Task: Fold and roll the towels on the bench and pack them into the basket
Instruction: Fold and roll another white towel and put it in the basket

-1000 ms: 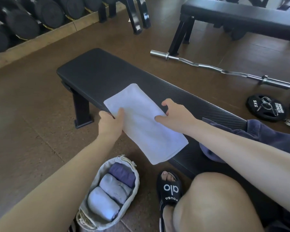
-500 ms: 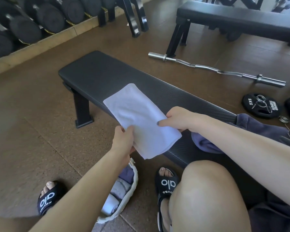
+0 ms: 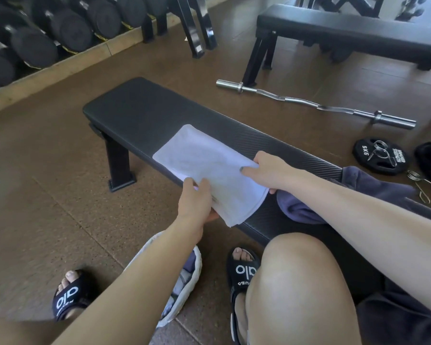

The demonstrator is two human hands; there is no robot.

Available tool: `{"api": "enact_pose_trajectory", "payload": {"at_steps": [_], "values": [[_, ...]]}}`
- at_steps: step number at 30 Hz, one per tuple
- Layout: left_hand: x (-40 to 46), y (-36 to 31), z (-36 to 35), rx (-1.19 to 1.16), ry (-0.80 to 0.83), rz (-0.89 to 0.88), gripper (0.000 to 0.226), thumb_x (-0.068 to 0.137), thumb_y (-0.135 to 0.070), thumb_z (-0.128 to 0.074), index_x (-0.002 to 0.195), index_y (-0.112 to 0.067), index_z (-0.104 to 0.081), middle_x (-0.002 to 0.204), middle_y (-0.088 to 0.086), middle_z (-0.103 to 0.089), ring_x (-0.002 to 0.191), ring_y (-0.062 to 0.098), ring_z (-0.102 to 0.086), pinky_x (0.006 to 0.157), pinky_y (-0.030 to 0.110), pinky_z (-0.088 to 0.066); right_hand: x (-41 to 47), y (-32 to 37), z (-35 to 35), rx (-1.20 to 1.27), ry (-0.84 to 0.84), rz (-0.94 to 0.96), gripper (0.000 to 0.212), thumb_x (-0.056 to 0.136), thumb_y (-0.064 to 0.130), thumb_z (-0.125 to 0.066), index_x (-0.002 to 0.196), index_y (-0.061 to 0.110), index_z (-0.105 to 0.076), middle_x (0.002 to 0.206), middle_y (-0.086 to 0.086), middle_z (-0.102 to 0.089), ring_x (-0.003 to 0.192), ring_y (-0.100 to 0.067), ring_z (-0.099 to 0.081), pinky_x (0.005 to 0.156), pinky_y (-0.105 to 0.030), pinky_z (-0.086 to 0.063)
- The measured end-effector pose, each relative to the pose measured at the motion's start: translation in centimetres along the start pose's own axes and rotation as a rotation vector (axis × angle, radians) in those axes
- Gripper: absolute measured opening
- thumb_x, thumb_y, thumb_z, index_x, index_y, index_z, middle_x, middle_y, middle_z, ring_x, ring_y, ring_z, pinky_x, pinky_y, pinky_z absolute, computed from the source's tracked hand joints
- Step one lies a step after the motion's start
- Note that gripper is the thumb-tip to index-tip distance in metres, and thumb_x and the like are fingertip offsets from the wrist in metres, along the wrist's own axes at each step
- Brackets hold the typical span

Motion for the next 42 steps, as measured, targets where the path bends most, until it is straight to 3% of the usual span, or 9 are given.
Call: {"api": "enact_pose_trajectory", "payload": {"at_steps": [5, 12, 16, 22, 29, 32, 37, 39, 42], "values": [[-0.6, 2.1, -0.4, -0.090, 0.140, 0.135, 0.023, 0.097, -0.027, -0.062, 0.120, -0.022, -0.060, 0.119, -0.001, -0.069, 0.107, 0.020, -0.067, 0.095, 0.043, -0.057, -0.3, 0.4, -0.6, -0.088, -0.059, 0.008, 0.043, 0.101, 0.043, -0.039, 0.126, 0.008, -0.039, 0.088, -0.006, -0.059, 0.049, -0.023, -0.062, 0.052, -0.029, -0.040], [-1.4, 2.6, -1.3, 0.018, 0.031, 0.091, 0.039, 0.101, -0.027, -0.042, 0.138, -0.018, -0.048, 0.128, 0.004, -0.057, 0.115, 0.027, -0.058, 0.098, 0.048, -0.054, -0.5, 0.5, -0.5, -0.066, -0.070, -0.012, 0.052, 0.098, 0.047, -0.043, 0.132, 0.007, -0.040, 0.089, -0.004, -0.058, 0.057, -0.023, -0.061, 0.056, -0.032, -0.044], [-1.6, 2.2, -1.3, -0.049, 0.043, 0.092, 0.035, 0.100, -0.020, -0.038, 0.132, -0.015, -0.053, 0.125, 0.008, -0.062, 0.110, 0.029, -0.063, 0.087, 0.047, -0.060, -0.3, 0.6, -1.0, -0.118, -0.086, 0.006, 0.053, 0.098, 0.046, -0.044, 0.133, 0.006, -0.038, 0.092, -0.003, -0.056, 0.072, -0.022, -0.059, 0.062, -0.034, -0.042], [-0.6, 3.5, -1.3, 0.072, -0.098, -0.010, 0.048, 0.084, -0.039, -0.030, 0.115, -0.012, -0.054, 0.119, 0.011, -0.061, 0.107, 0.033, -0.061, 0.094, 0.053, -0.054, -0.3, 0.1, -1.7, -0.151, -0.146, 0.032, 0.045, 0.100, 0.044, -0.043, 0.123, 0.006, -0.038, 0.101, -0.008, -0.058, 0.083, -0.026, -0.056, 0.061, -0.036, -0.036], [-0.9, 3.8, -0.9, 0.040, -0.163, -0.001, 0.014, 0.099, -0.024, -0.040, 0.107, -0.013, -0.041, 0.106, 0.003, -0.052, 0.107, 0.031, -0.056, 0.095, 0.054, -0.053, -0.9, 0.1, -2.5, -0.234, -0.213, 0.083, 0.037, 0.101, 0.044, -0.044, 0.109, 0.009, -0.036, 0.111, -0.010, -0.056, 0.101, -0.034, -0.059, 0.071, -0.038, -0.037], [-1.3, 3.7, -1.1, 0.074, -0.115, -0.049, 0.026, 0.095, -0.024, -0.050, 0.115, -0.013, -0.036, 0.105, -0.001, -0.049, 0.106, 0.030, -0.056, 0.091, 0.054, -0.056, -1.1, 0.3, -2.8, -0.321, -0.260, 0.094, 0.034, 0.101, 0.040, -0.043, 0.113, 0.008, -0.039, 0.114, -0.013, -0.055, 0.103, -0.037, -0.060, 0.070, -0.038, -0.036], [-1.0, 4.3, -1.4, 0.115, -0.118, -0.095, 0.024, 0.096, -0.007, -0.040, 0.119, -0.006, -0.035, 0.115, 0.009, -0.049, 0.101, 0.030, -0.055, 0.087, 0.055, -0.057, -0.9, 1.7, -3.1, -0.562, -0.411, 0.459, 0.054, 0.098, 0.034, -0.044, 0.149, 0.017, -0.034, 0.136, -0.011, -0.046, 0.114, -0.034, -0.051, 0.086, -0.041, -0.042], [-0.9, 4.3, -1.6, 0.090, -0.113, -0.094, 0.022, 0.097, -0.003, -0.038, 0.118, -0.004, -0.034, 0.105, 0.001, -0.046, 0.092, 0.019, -0.052, 0.082, 0.055, -0.059, -0.7, 2.3, -3.7, -0.584, -0.387, 0.689, 0.057, 0.099, 0.034, -0.036, 0.154, 0.022, -0.034, 0.152, -0.009, -0.041, 0.129, -0.031, -0.045, 0.101, -0.043, -0.040], [-0.8, 4.3, -1.1, 0.076, -0.072, -0.041, 0.023, 0.097, -0.002, -0.039, 0.119, -0.005, -0.034, 0.112, 0.006, -0.047, 0.097, 0.022, -0.053, 0.072, 0.050, -0.062, 0.0, 1.7, -4.8, -0.660, -0.217, 0.679, 0.062, 0.101, 0.045, -0.015, 0.158, 0.024, -0.025, 0.164, -0.004, -0.022, 0.149, -0.024, -0.022, 0.117, -0.042, -0.027]]}}
Point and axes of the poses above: each hand's wrist, its own x-axis towards the middle knuckle, its own z-axis out of the back of the hand, y = z × x, the point moved 2 cm from there along x, towards the middle knuckle
